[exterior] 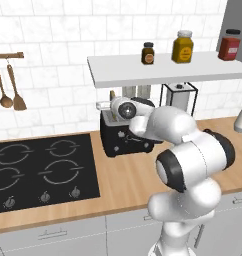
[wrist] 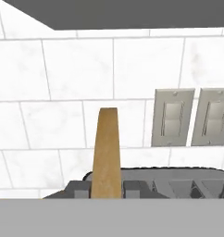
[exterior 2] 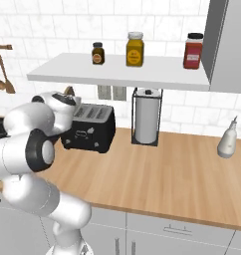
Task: Start the toaster. Once the lever pops up, take the bread to the plate on the dining counter.
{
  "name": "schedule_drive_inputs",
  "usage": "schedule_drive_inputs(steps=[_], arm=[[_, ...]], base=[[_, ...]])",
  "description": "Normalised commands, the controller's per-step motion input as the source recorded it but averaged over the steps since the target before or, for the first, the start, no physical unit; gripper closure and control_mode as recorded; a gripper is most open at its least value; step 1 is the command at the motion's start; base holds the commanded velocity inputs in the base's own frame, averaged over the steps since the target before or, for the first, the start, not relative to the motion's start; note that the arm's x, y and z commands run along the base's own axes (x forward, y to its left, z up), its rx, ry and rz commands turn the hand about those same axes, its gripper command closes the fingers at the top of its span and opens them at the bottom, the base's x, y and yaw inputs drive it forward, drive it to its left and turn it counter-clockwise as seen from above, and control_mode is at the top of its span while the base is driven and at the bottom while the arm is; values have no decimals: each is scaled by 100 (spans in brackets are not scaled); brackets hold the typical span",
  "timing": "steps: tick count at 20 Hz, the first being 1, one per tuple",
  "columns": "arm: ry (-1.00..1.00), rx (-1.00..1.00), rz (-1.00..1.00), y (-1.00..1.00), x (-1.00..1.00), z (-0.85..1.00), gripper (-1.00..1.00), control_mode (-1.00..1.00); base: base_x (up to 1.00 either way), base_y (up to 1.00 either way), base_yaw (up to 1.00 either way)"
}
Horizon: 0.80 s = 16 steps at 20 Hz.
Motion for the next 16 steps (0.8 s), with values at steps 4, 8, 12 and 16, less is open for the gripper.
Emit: schedule_drive_inputs(steps=[4, 8, 12, 16], arm=[[2, 5, 0, 3, -41, 71, 100, -100], [3, 8, 0, 0, -58, 91, 100, -100], [11, 9, 0, 0, -57, 98, 100, -100], [19, 12, 0, 0, -55, 100, 100, -100]], base=[[0, 0, 0], [0, 0, 0], [0, 0, 0], [0, 0, 0]])
